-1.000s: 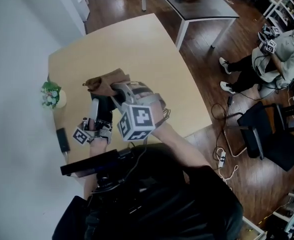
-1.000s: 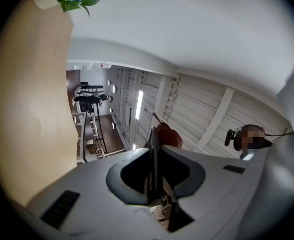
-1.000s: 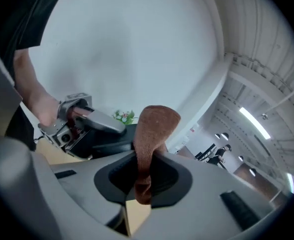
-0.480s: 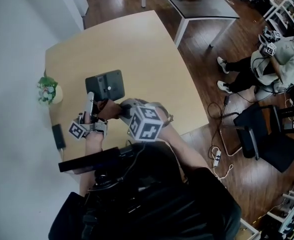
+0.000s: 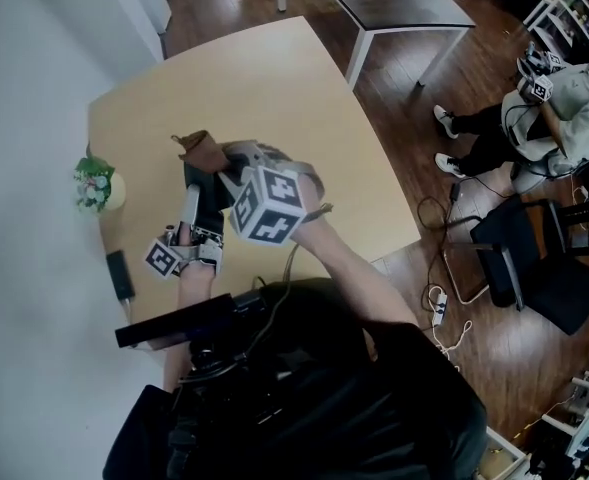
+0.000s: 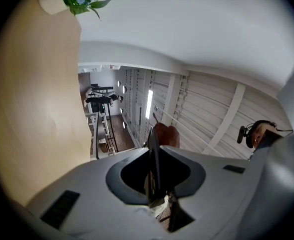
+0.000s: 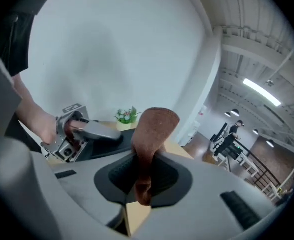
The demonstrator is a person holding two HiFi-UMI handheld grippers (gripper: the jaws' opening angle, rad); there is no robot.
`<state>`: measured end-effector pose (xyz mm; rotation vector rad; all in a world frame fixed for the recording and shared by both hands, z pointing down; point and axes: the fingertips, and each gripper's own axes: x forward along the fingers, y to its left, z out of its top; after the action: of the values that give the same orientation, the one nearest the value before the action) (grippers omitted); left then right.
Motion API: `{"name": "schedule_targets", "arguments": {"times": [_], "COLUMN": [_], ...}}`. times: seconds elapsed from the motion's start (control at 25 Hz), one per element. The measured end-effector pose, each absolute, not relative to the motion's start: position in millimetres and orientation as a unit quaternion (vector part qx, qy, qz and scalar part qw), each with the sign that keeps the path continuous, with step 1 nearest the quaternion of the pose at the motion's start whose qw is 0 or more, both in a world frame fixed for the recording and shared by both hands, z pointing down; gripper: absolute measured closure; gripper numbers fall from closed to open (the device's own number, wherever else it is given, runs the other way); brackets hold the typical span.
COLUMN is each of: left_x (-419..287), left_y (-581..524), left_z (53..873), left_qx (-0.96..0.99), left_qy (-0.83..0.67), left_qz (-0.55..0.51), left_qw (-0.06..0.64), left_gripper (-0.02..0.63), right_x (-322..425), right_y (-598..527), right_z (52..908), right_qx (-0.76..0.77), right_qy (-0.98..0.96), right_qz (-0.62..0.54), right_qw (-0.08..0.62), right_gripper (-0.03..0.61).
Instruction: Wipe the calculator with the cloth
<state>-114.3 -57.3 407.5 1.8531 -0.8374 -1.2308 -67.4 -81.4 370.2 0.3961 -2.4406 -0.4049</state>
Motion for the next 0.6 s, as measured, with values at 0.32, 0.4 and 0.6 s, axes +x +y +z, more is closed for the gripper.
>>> {"name": "schedule_targets", "arguments": {"times": [0.32,0.4,0.6], "left_x": [-141,-141,-131], "left_y": [-69,-72,-79], "left_z": [443,454,481], "left_qx": [0.673,0.661,0.655], "left_qy": [-0.358,-0.359,-0.350], "left_qz": [-0.506,-0.512,-0.498], "left_qw": [0.404,0.415,0.448], "left_gripper": [0.543,0.545,0.543], "right_x": [-78,-76,-64], "right_y": [-13,2,31], "right_z": [452,471,515], "right_qx": [0.041,0.014,-0.043], "right_qy": [-0.930,-0.930,-0.924], "right_qz": [-0.051,-0.011,0.095], "right_qw": [0.361,0.368,0.368], "right_gripper": [0.528,0.526,0.528]}}
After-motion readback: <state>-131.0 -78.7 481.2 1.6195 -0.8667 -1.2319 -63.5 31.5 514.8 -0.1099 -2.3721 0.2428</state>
